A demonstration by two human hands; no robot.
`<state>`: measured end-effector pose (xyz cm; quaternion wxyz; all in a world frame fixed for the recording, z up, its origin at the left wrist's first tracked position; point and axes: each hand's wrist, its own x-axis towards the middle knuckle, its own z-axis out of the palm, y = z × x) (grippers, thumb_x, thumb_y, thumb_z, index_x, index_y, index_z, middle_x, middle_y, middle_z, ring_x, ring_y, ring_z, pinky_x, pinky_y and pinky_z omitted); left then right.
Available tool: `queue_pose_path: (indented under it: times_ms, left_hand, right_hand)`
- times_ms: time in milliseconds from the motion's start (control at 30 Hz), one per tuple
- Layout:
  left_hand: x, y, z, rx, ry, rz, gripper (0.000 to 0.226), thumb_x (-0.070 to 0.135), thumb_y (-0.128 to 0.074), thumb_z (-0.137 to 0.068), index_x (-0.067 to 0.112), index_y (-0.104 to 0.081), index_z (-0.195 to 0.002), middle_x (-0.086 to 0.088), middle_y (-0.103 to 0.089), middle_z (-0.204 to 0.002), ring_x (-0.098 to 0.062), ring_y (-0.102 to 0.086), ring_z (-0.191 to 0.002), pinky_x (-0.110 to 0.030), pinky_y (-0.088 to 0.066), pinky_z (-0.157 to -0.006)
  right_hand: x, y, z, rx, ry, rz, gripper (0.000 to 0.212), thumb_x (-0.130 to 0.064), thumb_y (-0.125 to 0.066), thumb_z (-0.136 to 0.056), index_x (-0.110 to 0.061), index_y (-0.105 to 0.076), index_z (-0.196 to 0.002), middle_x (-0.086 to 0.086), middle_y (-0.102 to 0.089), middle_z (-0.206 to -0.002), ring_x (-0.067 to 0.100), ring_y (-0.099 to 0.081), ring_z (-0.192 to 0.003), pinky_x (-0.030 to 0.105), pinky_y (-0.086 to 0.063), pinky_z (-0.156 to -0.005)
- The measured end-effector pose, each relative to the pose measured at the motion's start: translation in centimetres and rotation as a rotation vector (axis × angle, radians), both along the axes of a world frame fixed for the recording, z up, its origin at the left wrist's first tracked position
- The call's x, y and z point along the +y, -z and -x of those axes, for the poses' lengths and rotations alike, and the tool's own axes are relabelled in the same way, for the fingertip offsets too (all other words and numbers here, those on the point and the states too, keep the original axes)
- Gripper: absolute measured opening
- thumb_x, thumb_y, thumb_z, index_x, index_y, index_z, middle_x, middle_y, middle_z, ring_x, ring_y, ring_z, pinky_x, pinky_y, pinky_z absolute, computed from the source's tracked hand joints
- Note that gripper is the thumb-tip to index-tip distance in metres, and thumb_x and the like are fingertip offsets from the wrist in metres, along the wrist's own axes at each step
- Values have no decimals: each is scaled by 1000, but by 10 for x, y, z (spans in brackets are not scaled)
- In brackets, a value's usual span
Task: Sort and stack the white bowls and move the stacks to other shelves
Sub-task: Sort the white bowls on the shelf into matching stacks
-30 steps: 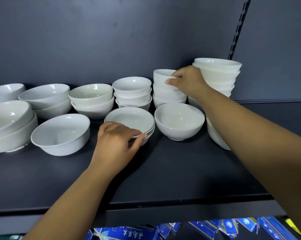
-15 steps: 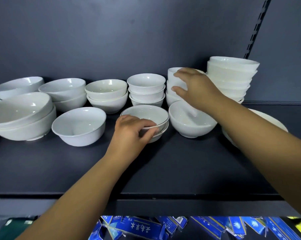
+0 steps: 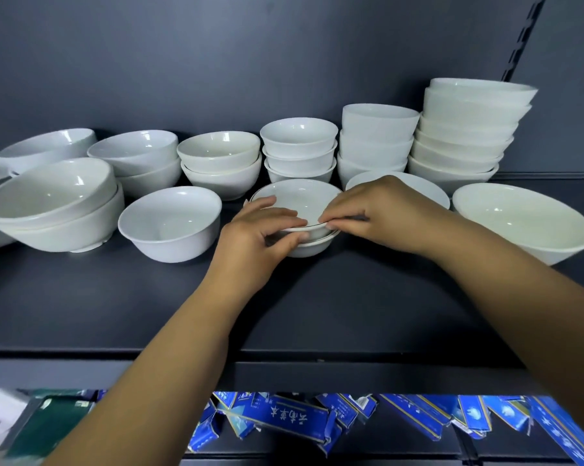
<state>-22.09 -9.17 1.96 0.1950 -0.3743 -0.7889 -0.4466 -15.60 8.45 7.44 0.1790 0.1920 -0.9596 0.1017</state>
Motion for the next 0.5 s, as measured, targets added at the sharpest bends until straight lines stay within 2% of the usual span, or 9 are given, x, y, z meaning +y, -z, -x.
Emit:
queue_pose_path:
  times_ms: [100, 167, 267, 367, 433, 500]
  left_hand:
    - [0, -2, -2, -96, 7, -25, 28, 22, -63, -71, 7, -74, -91, 13, -61, -93, -12, -46, -112, -1, -31, -90]
    - [0, -3, -3, -125, 16, -32, 29, 24, -62, -71, 8, -74, -92, 15, -62, -92, -11, -47, -112, -2, -31, -91]
    - [0, -2, -4, -86, 6, -26, 29, 24, -63, -70, 7, -74, -91, 15, -61, -90, -12, -47, -110, -2, -31, -90]
    - [-1, -1, -4, -73, 8, -14, 32, 26, -65, -69, 6, -73, -92, 13, -60, -91, -13, -47, -110, -2, -30, -91]
    - [-1, 0, -4, -50, 10, -15, 39, 36, -67, -67, 6, -73, -93, 11, -60, -94, -13, -48, -110, -2, -31, -92]
    - [-2, 1, -4, -42, 7, -34, 48, 46, -60, -67, 8, -73, -93, 8, -59, -99, -12, -50, -109, 0, -31, -93]
  right_hand:
    - [-2, 1, 0, 73, -41, -70, 22, -20, -53, -82, -7, -71, -82, 4, -72, -79, 25, -65, -75, 35, -53, -65]
    - [-2, 3, 2, 102, -38, -54, 23, -20, -52, -82, -6, -70, -81, 5, -72, -77, 24, -64, -74, 35, -50, -63]
    - [-2, 10, 1, 142, -13, 28, 21, -18, -54, -82, -6, -70, -81, 8, -71, -77, 24, -64, -73, 37, -48, -66]
    - [-7, 19, -3, 215, 6, 96, 16, -14, -59, -78, -8, -72, -84, 6, -73, -81, 21, -65, -73, 32, -51, -62]
    - [-10, 24, -6, 255, 31, 138, 18, -12, -61, -76, -6, -72, -89, 7, -73, -85, 23, -67, -75, 29, -54, -62]
    - [-10, 29, -13, 286, 114, 203, 25, -14, -62, -76, -5, -70, -97, 10, -72, -92, 25, -68, -81, 31, -55, -68]
